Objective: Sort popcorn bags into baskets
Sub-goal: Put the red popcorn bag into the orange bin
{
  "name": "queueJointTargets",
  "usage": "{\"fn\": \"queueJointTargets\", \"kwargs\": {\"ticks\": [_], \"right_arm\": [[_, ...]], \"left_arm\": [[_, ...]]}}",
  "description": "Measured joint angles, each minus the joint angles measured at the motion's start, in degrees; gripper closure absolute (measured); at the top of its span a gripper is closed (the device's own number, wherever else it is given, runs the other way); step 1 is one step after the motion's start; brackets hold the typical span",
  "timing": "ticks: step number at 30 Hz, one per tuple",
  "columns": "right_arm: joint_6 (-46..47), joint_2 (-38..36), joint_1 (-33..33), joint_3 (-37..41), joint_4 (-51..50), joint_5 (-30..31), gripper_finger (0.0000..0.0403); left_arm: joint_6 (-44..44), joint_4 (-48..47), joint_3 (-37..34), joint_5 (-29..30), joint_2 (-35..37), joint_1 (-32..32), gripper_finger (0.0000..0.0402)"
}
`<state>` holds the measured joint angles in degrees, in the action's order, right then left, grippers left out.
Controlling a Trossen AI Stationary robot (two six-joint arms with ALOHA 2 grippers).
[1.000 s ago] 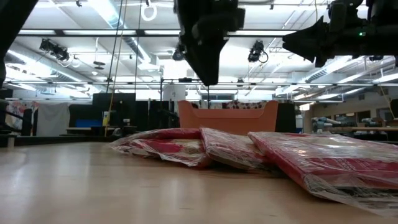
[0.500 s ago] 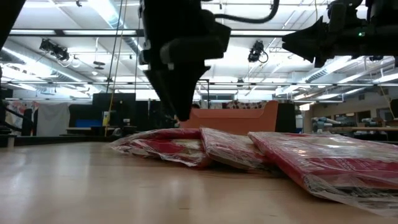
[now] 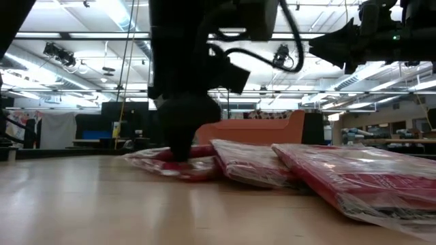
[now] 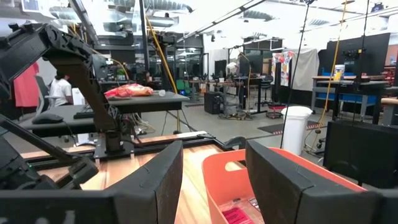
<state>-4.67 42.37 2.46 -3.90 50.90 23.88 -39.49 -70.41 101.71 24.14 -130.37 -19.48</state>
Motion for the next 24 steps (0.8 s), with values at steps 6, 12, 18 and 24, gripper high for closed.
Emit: {"fn": "queueJointTargets", "kwargs": {"ticks": [6,12,18,24], "right_arm": [[0.0,0.0,0.0,0.0,0.0,0.0,0.0223],[0.0,0.0,0.0,0.0,0.0,0.0,0.0223],[0.0,0.0,0.0,0.0,0.0,0.0,0.0223],[0.0,0.0,0.0,0.0,0.0,0.0,0.0223]], "left_arm": [[3.7,-5.8,-0.2,0.2,-0.2,0.8,0.0262],[7.4,-6.1,-0.2,2.3,-0.2,1.9,0.0365],[10.5,-6.5,-0.2,3.1,0.1,2.3,0.0396],[11.7,-8.1,-0.1,5.2,3.2,2.3,0.0398]]}}
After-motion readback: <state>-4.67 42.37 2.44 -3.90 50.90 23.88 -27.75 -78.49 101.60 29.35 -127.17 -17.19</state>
